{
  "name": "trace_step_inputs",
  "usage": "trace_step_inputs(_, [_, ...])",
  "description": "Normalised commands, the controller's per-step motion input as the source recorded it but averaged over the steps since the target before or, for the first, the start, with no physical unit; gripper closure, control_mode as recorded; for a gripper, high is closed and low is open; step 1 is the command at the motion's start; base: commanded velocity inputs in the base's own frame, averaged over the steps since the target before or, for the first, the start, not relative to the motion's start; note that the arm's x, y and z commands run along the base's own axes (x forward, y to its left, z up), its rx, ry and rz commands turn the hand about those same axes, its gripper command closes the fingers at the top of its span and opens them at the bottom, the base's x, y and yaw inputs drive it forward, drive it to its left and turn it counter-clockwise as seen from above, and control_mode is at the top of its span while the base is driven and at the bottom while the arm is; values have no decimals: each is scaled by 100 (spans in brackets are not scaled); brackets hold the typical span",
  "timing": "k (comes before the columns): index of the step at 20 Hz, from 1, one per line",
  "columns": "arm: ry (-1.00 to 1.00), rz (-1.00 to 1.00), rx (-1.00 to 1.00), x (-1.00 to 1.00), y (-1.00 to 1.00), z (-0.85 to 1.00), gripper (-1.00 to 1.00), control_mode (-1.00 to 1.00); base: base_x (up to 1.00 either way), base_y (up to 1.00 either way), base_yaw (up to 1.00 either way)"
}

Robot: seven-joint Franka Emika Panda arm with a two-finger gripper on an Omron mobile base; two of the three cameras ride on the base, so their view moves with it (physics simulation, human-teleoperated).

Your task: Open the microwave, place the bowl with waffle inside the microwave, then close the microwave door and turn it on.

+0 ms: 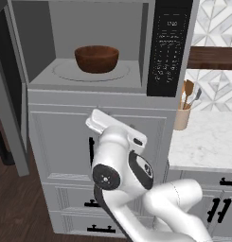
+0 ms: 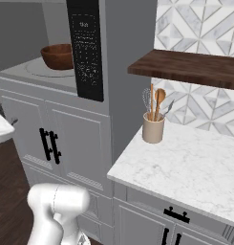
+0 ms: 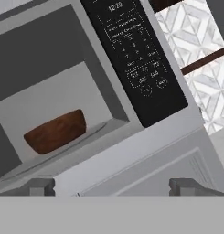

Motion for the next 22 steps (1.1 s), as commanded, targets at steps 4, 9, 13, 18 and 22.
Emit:
trace_step_inputs(4, [-32, -1, -2, 6, 33, -51, -100, -100, 0, 0, 0])
trace_step_inputs(9, [-31, 0, -4, 3, 38, -53, -100, -100, 0, 0, 0])
trace_step_inputs(13, [-28, -1, -8, 0, 42, -45, 100, -100, 0, 0, 0])
trace_step_inputs(18, [-22, -1, -11, 0, 50, -28, 100, -100, 0, 0, 0])
trace_step_inputs(22, [-20, 0, -4, 0, 52, 0, 100, -100, 0, 0, 0])
